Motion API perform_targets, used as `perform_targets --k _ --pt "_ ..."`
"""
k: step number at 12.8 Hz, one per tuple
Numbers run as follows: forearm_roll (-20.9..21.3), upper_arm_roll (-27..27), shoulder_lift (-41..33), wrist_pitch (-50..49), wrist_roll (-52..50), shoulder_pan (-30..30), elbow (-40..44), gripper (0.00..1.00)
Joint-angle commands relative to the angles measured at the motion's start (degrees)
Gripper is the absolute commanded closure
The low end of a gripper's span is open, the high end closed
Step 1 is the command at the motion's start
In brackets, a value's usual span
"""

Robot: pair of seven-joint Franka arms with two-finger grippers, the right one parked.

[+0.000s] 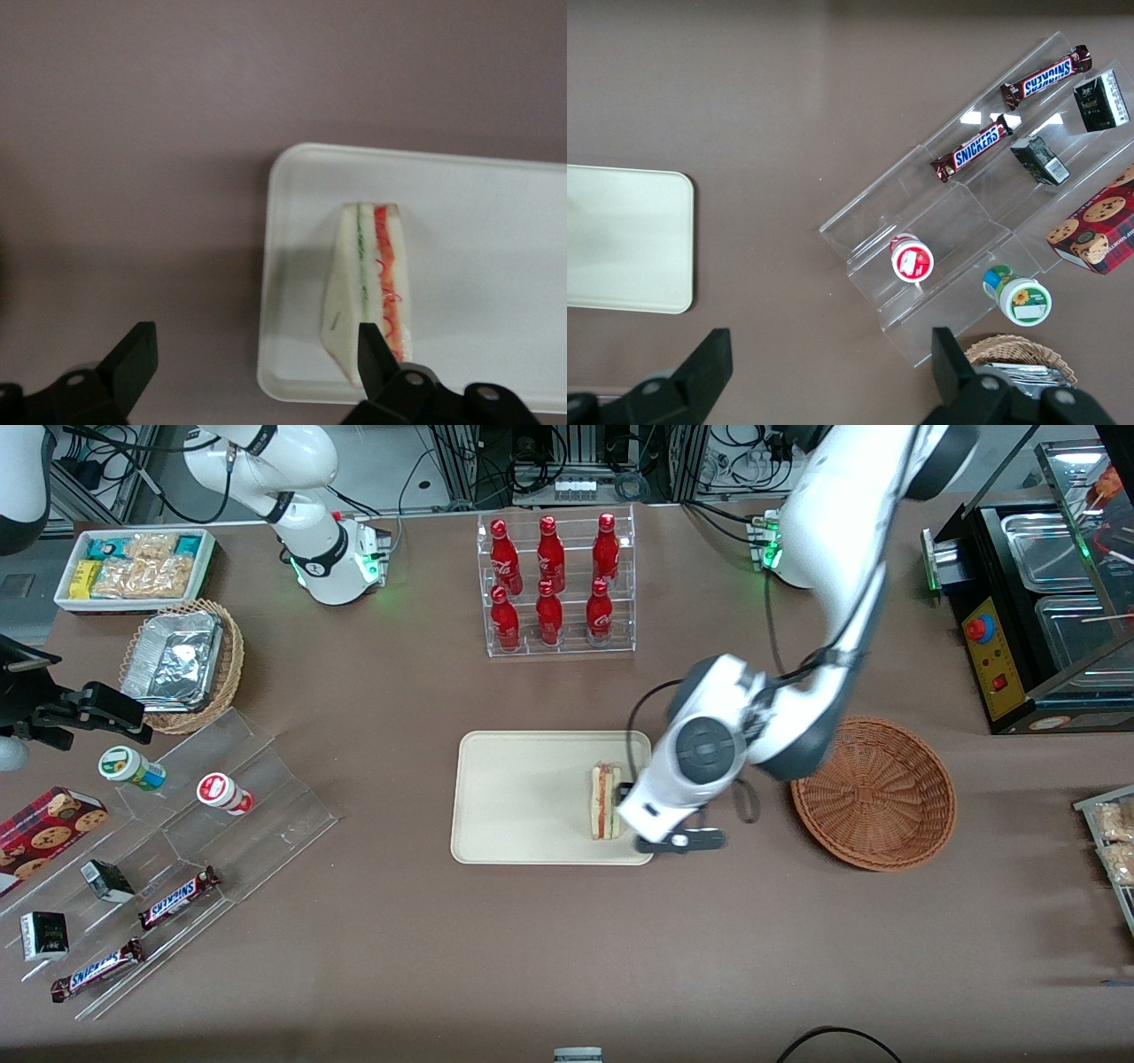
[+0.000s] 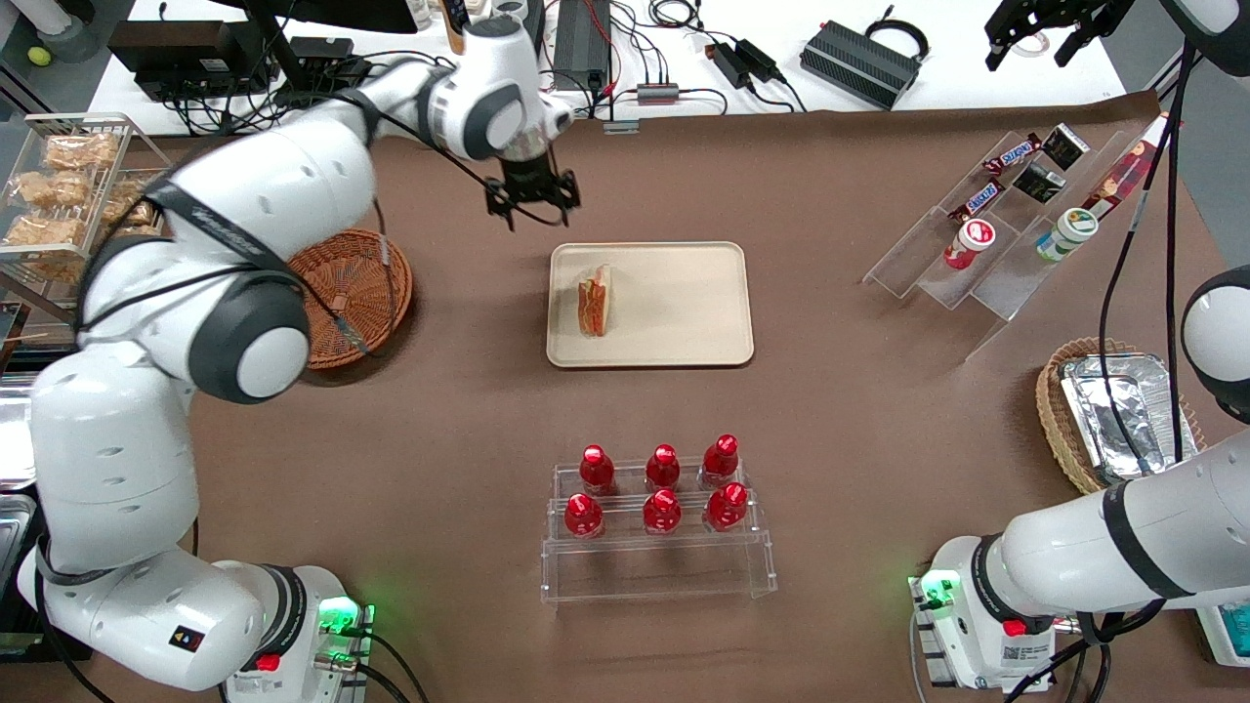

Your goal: Place sandwich from basket to tray

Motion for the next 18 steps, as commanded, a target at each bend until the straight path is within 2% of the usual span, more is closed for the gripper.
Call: perform_targets --k 1,3,5,11,15,18 --pt "0.6 -0.3 -11.0 -0.1 0.0 5.7 -10.3 0.00" --pt "0.6 -0.4 -16.2 -0.3 0.4 9.8 -14.0 0.00" --pt "0.6 -0.4 -20.0 -2.8 5.5 13.6 -15.9 0.00" --pt "0.9 -0.3 -30.0 -13.9 19.5 22.3 -16.0 0.00" --pt "0.9 2.1 -35.2 -18.3 22.3 23.4 -15.9 0.00" --pt "2.5 2.3 -37.1 -20.1 23.9 23.4 -17.0 0.00"
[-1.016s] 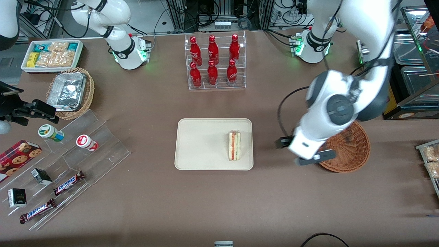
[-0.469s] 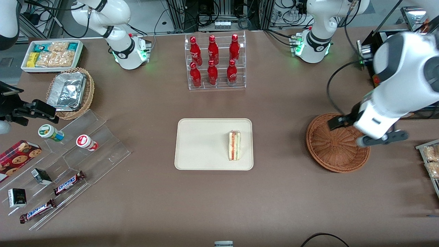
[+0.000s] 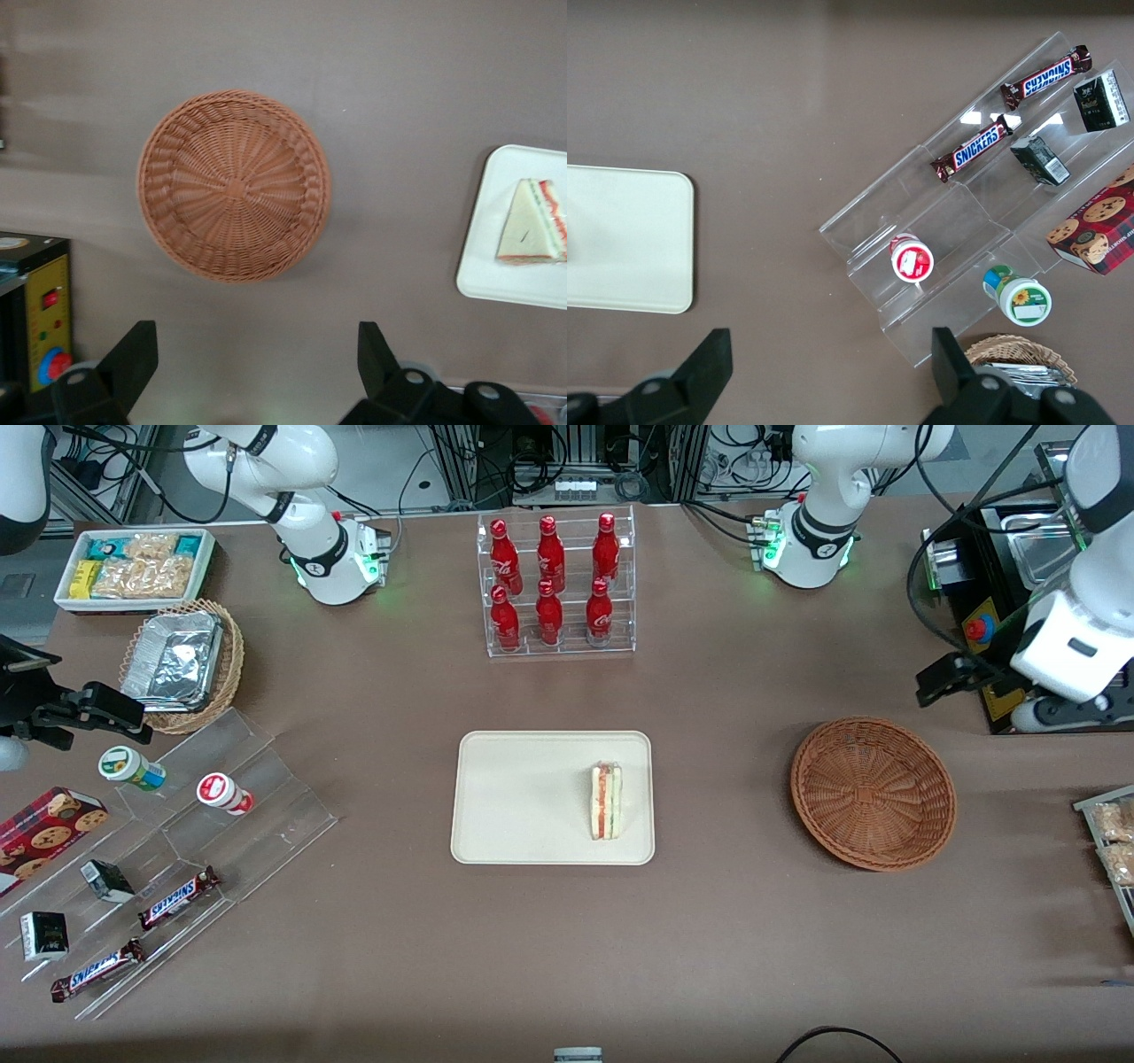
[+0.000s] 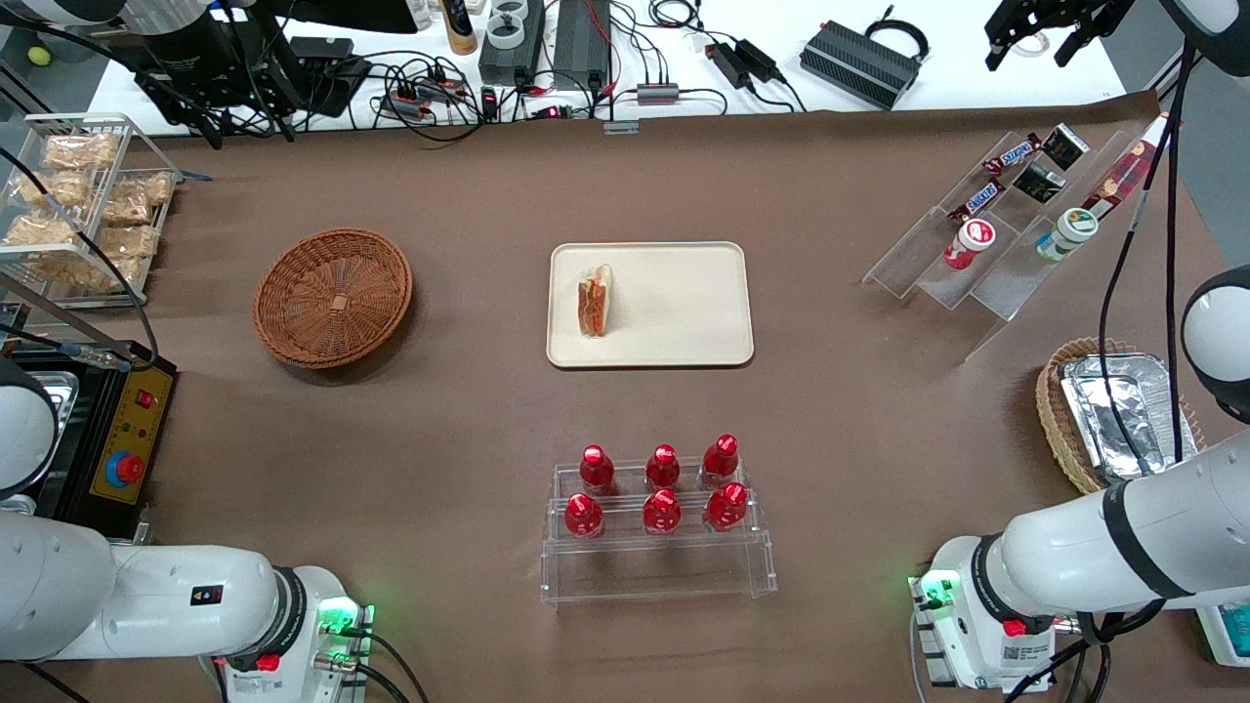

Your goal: Place sandwich from basket to tray

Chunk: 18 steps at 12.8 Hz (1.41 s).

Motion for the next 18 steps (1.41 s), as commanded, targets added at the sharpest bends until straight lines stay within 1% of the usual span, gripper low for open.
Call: perform_targets --k 1,5,8,12,18 --pt "1.1 -0.3 -2.2 -0.9 1.2 0.0 -2.7 0.00" --pt "1.0 -0.3 -2.1 -1.0 1.8 0.1 -2.5 0.00" --pt "1.0 -0.3 -2.1 -2.5 4.8 0.2 -2.4 0.00" --pt "0.8 -0.3 -2.1 -2.5 4.9 0.2 -2.3 0.00" --pt "0.9 -0.3 -1.4 -3.4 5.9 0.1 1.4 0.00"
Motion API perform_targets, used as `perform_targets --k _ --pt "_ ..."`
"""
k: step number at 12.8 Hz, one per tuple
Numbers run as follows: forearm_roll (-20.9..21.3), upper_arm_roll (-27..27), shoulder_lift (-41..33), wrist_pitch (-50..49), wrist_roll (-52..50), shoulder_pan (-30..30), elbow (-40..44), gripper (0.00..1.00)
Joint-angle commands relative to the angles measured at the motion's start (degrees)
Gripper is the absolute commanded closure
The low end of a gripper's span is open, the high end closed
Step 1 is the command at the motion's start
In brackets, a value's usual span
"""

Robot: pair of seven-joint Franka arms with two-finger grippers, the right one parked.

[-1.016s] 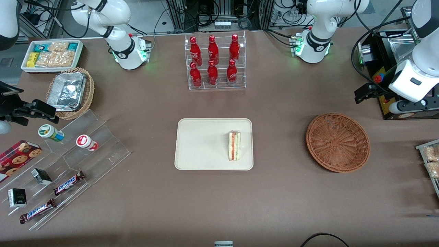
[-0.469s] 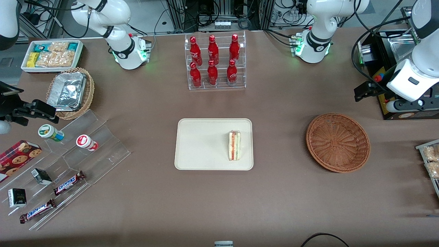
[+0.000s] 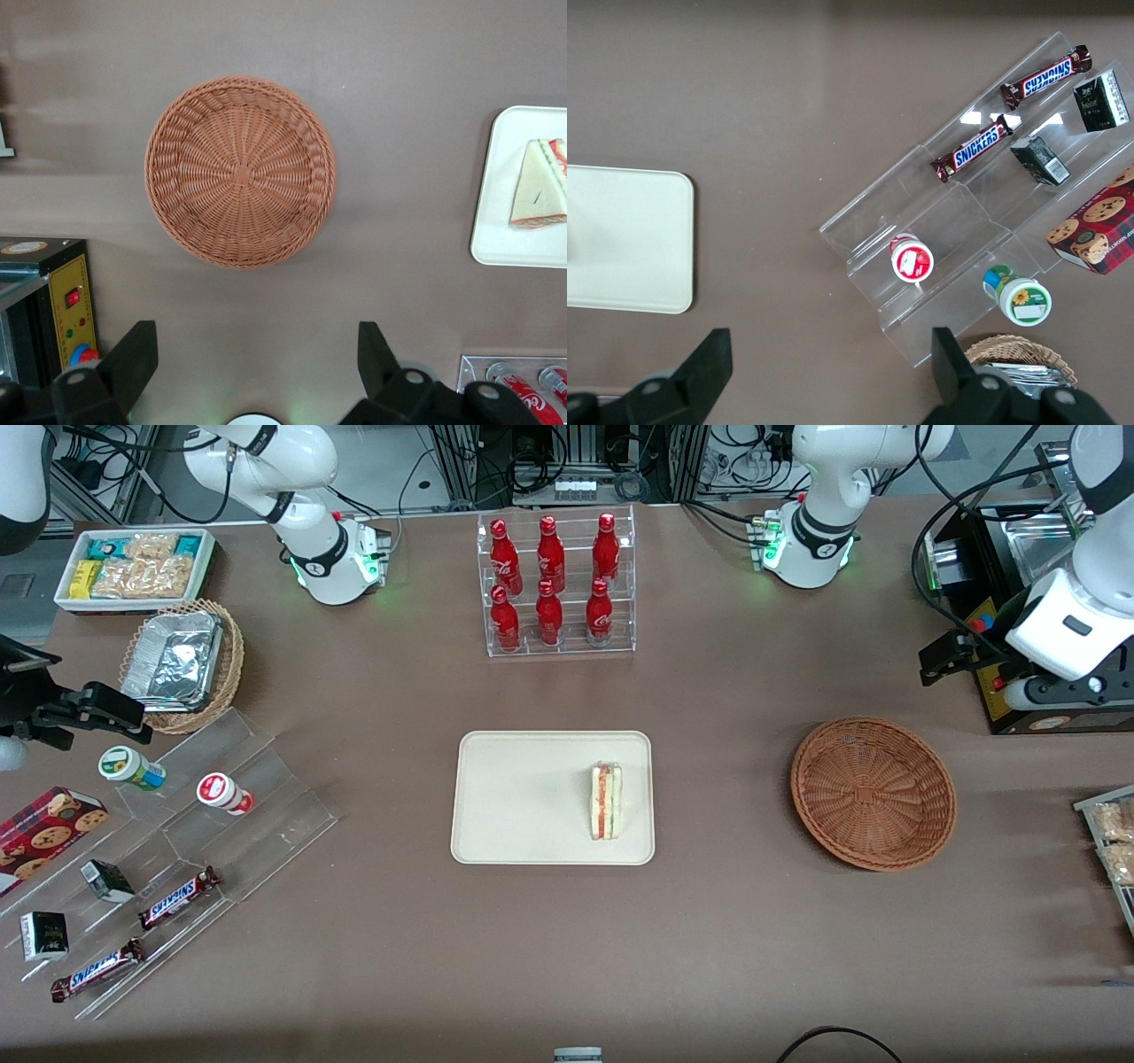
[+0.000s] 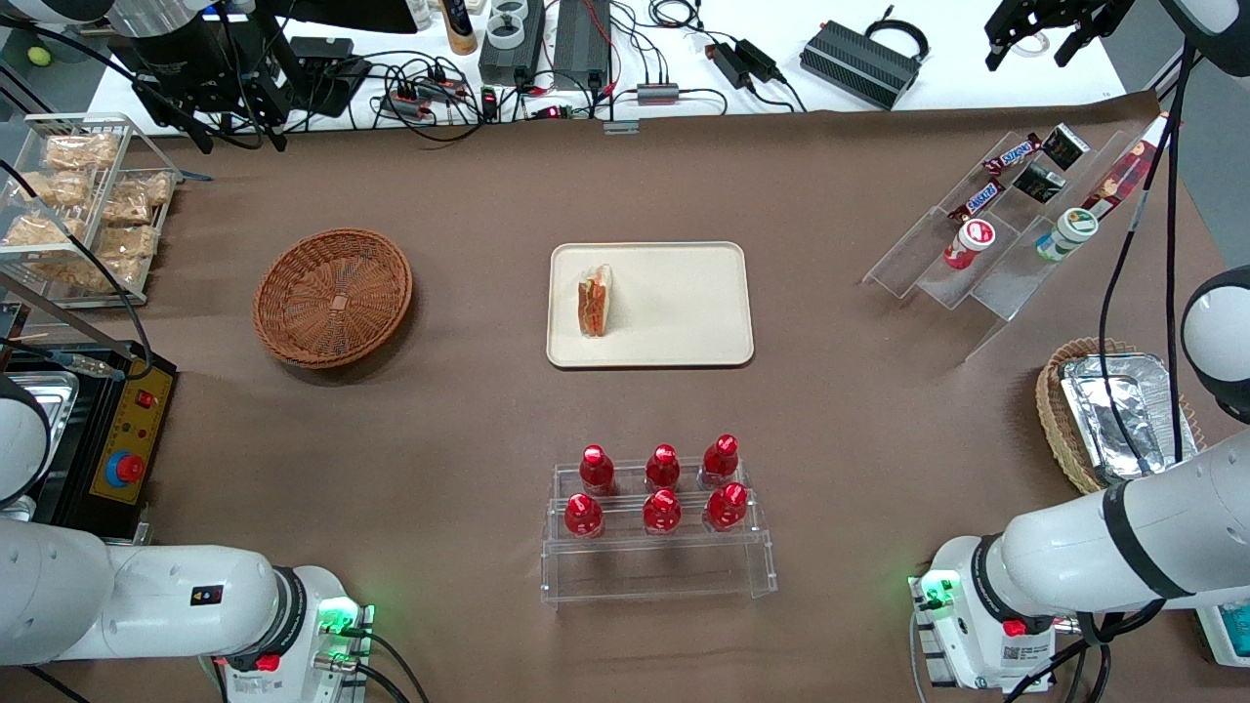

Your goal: Place sandwich from basket to tray

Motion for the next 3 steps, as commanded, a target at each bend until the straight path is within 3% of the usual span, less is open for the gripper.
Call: perform_targets --k 1,3 --pt "0.7 -0.2 -0.4 -1.6 1.4 0.2 1.7 0.00" --pt "0.4 -0.2 -0.4 -1.8 1.4 0.3 2.1 0.00"
